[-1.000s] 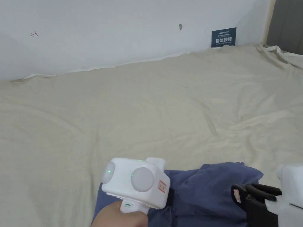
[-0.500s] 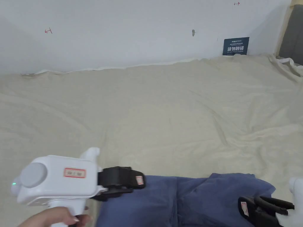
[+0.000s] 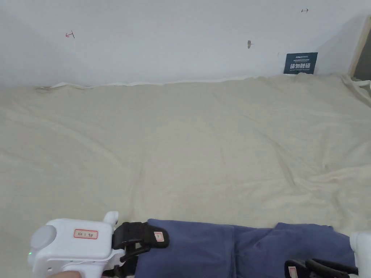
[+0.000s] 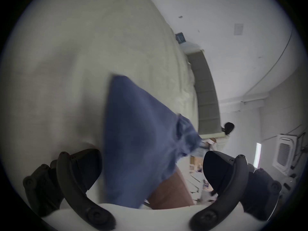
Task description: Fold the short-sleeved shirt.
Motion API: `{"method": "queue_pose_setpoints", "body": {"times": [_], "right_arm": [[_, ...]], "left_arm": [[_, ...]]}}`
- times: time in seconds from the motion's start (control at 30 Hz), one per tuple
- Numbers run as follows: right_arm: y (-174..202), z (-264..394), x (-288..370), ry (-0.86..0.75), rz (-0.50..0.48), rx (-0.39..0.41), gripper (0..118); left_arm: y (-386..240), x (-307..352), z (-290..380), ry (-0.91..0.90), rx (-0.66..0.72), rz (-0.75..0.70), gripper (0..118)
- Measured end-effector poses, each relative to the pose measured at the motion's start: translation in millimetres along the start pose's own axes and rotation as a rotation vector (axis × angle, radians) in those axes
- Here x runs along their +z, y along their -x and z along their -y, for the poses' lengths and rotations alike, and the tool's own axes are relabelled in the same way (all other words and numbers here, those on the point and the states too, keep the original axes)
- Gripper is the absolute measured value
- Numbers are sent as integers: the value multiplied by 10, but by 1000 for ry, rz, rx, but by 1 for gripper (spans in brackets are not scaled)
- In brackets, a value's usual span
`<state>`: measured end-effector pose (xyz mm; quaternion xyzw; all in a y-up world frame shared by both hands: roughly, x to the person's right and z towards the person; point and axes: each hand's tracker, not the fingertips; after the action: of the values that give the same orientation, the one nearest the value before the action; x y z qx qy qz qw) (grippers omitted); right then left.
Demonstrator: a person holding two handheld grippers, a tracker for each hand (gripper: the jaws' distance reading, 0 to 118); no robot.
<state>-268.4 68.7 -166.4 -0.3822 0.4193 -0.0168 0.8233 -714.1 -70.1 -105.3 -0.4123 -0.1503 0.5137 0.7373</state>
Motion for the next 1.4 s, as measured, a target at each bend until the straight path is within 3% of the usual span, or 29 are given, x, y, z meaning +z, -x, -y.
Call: {"method": "queue_pose_setpoints", "body": {"times": [0.03, 0.1, 0.13, 0.17, 0.2, 0.23, 0.27, 0.37, 0.43, 0.5, 0.6, 0.63, 0.7, 0.83, 0.93, 1.1, 1.13, 1.17, 1.2, 1.23, 1.27, 1.3, 1.33, 1.4], "right_arm": [[7, -4, -22, 7, 1, 4, 0], [15, 3, -56, 17, 5, 7, 0], [14, 9, -69, 23, 8, 6, 0], [10, 17, -72, 27, 13, 3, 0], [4, 25, -73, 31, 17, -2, 0], [-7, 39, -72, 35, 19, -6, 0], [-19, 50, -70, 38, 17, -7, 0], [-36, 77, -54, 45, 19, -2, 0], [-57, 80, -33, 46, 21, 1, 0], [-79, 73, 4, 40, 17, -4, 0], [-112, 72, 41, 23, 10, -7, 0], [-106, 77, 35, 20, 12, 4, 0], [-99, 106, 20, 15, 22, 29, 0], [-141, 155, -10, 21, -19, -13, 0], [-191, 179, 21, 12, -25, -37, 0], [-324, 219, 214, -11, -7, -64, 0], [-365, 233, 271, -19, -7, -77, 0], [-398, 248, 322, -24, -7, -86, 0], [-439, 267, 370, -27, -4, -94, 0], [-477, 287, 411, -28, 4, -100, 0], [-507, 307, 435, -28, 15, -103, 0], [-542, 334, 451, -27, 25, -105, 0], [-583, 359, 458, -22, 34, -112, 0], [-662, 401, 443, -8, 37, -136, 0]], "left_arm": [[-35, -97, 14, 52, 23, 19, 118], [-182, -187, 62, 3, -126, -165, 118], [-236, -208, 78, -15, -149, -138, 108], [-265, -219, 88, -18, -160, -134, 73], [-275, -213, 87, -19, -149, -144, 73], [-285, -181, 91, -70, -180, -259, 52], [-317, -167, 118, -112, -205, -376, 11], [-284, -112, 109, -68, -99, -313, 13], [-429, -18, 130, -109, -205, -415, 13], [-608, 162, 187, -199, -365, -574, 13], [-773, 404, 279, -290, -508, -968, 13], [-807, 455, 282, -280, -508, -1073, 13], [-853, 517, 320, -269, -489, -1141, 13], [-1205, 320, 462, -227, -505, -1062, 13], [-1543, -149, 500, -140, -546, -906, 13], [-1942, -1130, 475, 2, -490, -619, 14], [-1995, -1300, 488, 22, -495, -607, 18], [-2032, -1424, 501, 41, -506, -585, 31], [-2069, -1544, 526, 61, -524, -565, 31], [-2100, -1592, 548, 52, -530, -558, 39], [-2125, -1618, 561, 51, -537, -529, 58], [-2147, -1615, 564, 64, -535, -492, 93], [-2165, -1583, 578, 78, -540, -465, 105], [-2197, -1466, 562, 75, -555, -483, 107]]}}
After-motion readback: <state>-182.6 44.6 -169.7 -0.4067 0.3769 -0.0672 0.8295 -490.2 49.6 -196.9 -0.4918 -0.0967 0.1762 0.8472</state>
